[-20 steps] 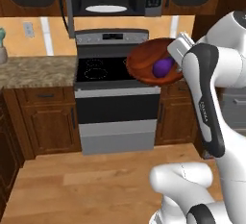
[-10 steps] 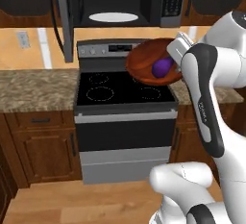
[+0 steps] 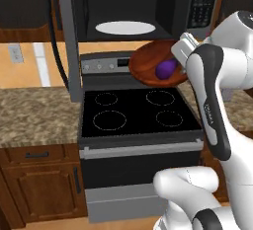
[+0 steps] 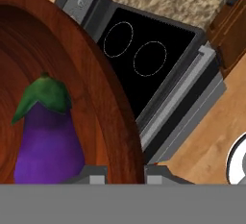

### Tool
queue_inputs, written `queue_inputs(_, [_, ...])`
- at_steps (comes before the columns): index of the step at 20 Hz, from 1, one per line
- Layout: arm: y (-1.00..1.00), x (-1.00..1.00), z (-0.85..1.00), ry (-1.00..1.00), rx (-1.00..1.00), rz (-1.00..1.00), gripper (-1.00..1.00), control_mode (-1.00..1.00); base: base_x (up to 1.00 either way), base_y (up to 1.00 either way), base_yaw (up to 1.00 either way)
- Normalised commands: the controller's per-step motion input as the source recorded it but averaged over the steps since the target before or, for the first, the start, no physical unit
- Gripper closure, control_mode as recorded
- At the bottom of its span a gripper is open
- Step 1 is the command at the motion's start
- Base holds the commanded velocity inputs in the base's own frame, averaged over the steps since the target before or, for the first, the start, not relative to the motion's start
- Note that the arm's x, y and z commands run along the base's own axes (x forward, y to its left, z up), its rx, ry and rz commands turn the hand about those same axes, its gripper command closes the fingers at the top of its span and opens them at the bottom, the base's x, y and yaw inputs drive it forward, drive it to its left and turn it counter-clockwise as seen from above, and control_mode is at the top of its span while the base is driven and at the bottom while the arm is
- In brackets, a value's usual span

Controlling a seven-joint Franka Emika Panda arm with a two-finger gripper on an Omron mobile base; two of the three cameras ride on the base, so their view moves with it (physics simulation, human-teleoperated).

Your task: Pick the eggplant from the sink and place it in the bowl. Then pick the bowl and place it in the microwave. Then close the microwave door and press the start button.

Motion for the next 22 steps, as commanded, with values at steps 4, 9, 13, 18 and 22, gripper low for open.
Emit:
queue_inputs(4, [0.0,0.0,0.0,0.0,0.0,0.0,1.0,1.0,0.83,0.12,-0.15])
queue_inputs(9, [0.0,0.0,0.0,0.0,0.0,0.0,1.0,1.0,0.44,0.0,-0.13])
queue_inputs(13, [-0.01,-0.08,0.45,-0.14,0.1,-0.01,1.0,-1.0,-0.09,-0.04,0.0])
queue_inputs(18, [0.04,0.68,0.95,-0.17,0.22,-0.12,1.0,-1.0,0.0,0.0,0.0])
queue_inputs(22, [0.61,1.0,0.17,-0.02,0.13,-0.17,1.0,-1.0,0.0,0.0,0.0])
